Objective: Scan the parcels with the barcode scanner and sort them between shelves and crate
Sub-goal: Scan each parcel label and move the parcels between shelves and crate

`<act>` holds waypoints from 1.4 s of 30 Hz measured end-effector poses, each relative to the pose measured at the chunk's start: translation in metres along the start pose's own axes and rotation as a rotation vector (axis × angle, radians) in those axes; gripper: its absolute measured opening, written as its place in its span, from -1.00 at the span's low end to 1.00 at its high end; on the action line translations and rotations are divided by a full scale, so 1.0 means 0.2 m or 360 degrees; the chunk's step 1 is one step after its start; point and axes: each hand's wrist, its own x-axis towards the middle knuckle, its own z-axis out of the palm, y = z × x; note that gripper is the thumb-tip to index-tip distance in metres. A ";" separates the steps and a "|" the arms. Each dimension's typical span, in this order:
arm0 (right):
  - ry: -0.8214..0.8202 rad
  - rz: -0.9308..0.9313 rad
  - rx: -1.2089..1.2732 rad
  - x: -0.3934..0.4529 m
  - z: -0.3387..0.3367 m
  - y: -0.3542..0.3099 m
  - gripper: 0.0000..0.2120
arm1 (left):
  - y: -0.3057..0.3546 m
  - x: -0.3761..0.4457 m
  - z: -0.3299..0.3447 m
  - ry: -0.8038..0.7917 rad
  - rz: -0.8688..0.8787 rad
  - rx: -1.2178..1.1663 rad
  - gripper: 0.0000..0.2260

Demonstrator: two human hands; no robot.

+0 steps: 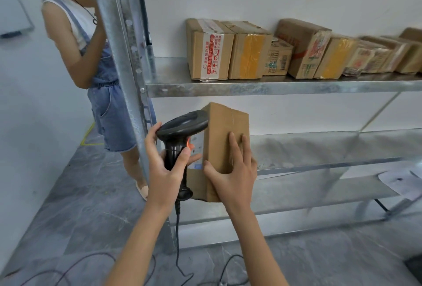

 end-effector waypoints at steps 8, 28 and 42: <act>0.0234 0.0095 0.0650 -0.06 -0.02 0.18 -0.19 | -0.07 -0.18 -0.15 0.0013 -0.0119 0.0200 -0.45; 0.0335 0.0080 0.0739 -0.16 -0.05 0.31 -0.22 | -0.11 -0.38 -0.25 -0.0226 -0.0069 0.0562 -0.40; 0.0334 0.0110 0.0708 -0.18 -0.04 0.35 -0.24 | -0.12 -0.40 -0.29 -0.0212 -0.0109 0.0599 -0.41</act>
